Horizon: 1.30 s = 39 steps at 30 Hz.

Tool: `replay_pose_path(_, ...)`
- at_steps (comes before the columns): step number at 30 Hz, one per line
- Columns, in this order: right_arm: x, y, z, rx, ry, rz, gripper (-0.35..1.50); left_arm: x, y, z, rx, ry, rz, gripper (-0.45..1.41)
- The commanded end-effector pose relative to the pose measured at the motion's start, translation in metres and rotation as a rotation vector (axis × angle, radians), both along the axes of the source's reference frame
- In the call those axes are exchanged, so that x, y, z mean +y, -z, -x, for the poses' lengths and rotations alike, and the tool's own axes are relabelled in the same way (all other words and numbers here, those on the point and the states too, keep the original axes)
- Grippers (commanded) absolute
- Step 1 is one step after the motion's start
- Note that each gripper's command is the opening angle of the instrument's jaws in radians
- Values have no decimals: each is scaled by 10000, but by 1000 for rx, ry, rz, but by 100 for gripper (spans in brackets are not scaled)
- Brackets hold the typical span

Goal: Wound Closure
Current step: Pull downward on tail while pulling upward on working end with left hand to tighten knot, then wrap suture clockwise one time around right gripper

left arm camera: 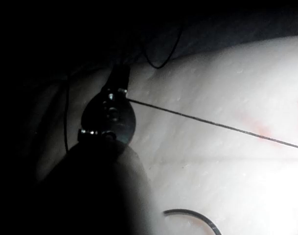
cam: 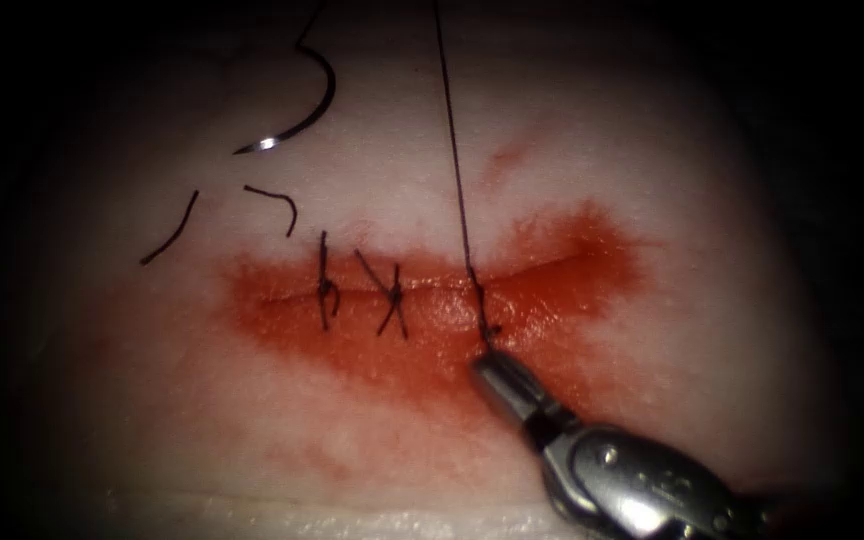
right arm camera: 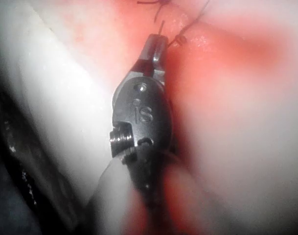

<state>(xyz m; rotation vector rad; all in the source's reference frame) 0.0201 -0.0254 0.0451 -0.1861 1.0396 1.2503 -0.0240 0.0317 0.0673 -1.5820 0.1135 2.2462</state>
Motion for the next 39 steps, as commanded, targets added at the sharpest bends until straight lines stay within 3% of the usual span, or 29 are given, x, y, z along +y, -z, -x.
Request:
replay_pose_path(1,-6,-4,-9,7,5,-1,-35,14,-5,5,0,7,5,-45)
replay_pose_path(19,-26,-8,-12,-3,43,-13,-35,83,-32,18,36,71,40,-45)
replay_pose_path(25,-19,-5,-12,44,72,2,-35,67,-38,26,10,48,40,-45)
replay_pose_path(26,-17,-5,-11,50,74,2,-20,64,-36,25,1,47,29,-45)
replay_pose_path(27,-15,-3,-9,64,74,14,7,61,-35,25,-7,42,23,-45)
replay_pose_path(28,-12,0,-6,74,88,37,52,53,-28,21,-38,36,-13,-45)
replay_pose_path(31,-5,7,1,94,117,58,120,35,-9,10,-84,15,-63,-45)
replay_pose_path(36,-3,19,9,121,150,82,135,-2,27,-10,-126,-2,-154,-45)
replay_pose_path(38,-3,21,11,128,156,80,135,-14,38,-16,-129,-7,-169,-45)
replay_pose_path(39,-1,26,14,145,183,86,123,-33,54,-24,-124,-10,-182,-45)
